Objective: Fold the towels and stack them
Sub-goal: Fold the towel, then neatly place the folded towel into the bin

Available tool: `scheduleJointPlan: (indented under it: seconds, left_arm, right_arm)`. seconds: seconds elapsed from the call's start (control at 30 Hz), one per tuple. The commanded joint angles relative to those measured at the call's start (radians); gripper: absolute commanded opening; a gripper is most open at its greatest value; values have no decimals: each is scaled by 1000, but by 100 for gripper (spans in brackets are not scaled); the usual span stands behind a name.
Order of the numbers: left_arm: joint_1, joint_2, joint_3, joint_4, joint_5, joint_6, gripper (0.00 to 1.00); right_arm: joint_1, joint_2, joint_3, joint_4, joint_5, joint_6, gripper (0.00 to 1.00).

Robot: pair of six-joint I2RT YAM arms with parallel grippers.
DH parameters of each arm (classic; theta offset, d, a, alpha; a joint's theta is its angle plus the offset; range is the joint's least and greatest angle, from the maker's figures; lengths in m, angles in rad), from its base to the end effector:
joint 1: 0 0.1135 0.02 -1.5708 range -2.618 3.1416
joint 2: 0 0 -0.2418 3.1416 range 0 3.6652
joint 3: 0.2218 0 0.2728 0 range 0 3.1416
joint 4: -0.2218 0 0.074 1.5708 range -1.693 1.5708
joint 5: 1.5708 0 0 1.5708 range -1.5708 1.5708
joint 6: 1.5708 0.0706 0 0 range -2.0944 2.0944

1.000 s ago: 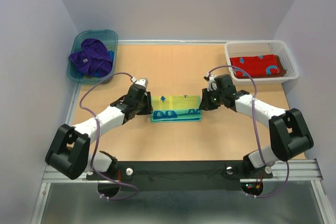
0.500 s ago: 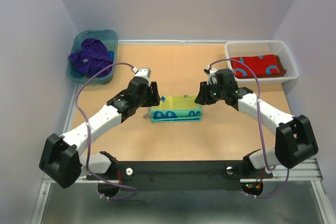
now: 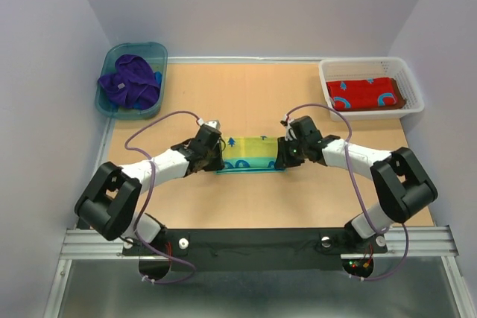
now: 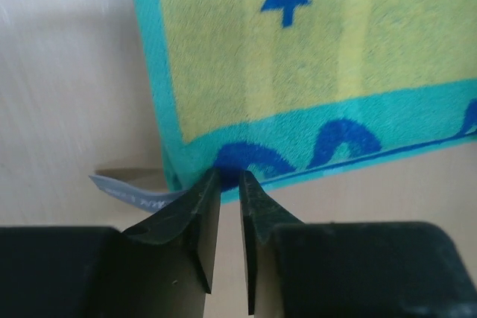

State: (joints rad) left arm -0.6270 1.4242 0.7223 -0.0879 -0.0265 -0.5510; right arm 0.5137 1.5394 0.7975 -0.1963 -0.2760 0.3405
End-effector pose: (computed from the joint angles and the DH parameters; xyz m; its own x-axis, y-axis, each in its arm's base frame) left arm 0.2670 -0.1912 0.1240 -0.7892 -0.0745 -0.6097 0.1858 0.9172 -0.3525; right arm 0.2806 0.1804 0.1051 -0.8668 -0.1201 -0.4839 -0.3433 0.8476 0.4046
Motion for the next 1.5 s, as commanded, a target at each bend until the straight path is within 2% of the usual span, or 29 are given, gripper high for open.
scheduleJointPlan:
  seconds: [0.0, 0.3, 0.33, 0.37, 0.47, 0.53, 0.63, 0.73, 0.87, 0.97, 1.07, 1.2, 1.4, 1.43, 1.47]
  left_arm:
    - [-4, -71, -93, 39, 60, -72, 26]
    - [-5, -157, -195, 50, 106, -112, 25]
    - [-8, -185, -195, 42, 106, -124, 26]
    - [-8, -214, -192, 34, 100, -132, 32]
    - [-16, -323, -149, -1, 67, -142, 44]
    - [-16, -349, -80, -38, 39, -141, 47]
    - [-16, -320, 4, -56, 34, -119, 49]
    - [-14, -242, 32, -41, -33, -112, 49]
    - [-16, -114, 20, 17, -4, -116, 45]
    - [-22, -39, -18, 51, 17, -132, 34]
    - [-20, -15, -79, 71, 51, -153, 28]
    - [-22, -56, -167, 80, 74, -176, 18]
    - [-22, -128, -248, 76, 85, -185, 15]
    - [-22, -142, -241, 65, 79, -181, 16]
    - [-22, -155, -233, 53, 77, -178, 22]
  right_arm:
    - [14, -58, -65, 54, 35, 28, 29]
    - [14, -125, -139, 58, 40, 57, 29]
    - [16, -142, -135, 54, 38, 58, 29]
    - [16, -165, -127, 51, 31, 60, 29]
    - [14, -232, -81, 40, 29, 68, 29]
    - [14, -245, -46, 37, 31, 71, 29]
    - [14, -217, 12, 37, 34, 72, 29]
    - [14, -159, 37, 38, 60, 80, 30]
    - [16, -99, 26, 46, 119, 101, 30]
    - [14, -78, -14, 57, 144, 104, 30]
    - [14, -73, -72, 60, 152, 112, 30]
    - [16, -100, -144, 58, 161, 133, 30]
    - [16, -174, -192, 58, 159, 140, 30]
    - [16, -208, -185, 57, 153, 137, 30]
    - [16, -225, -178, 52, 149, 135, 30]
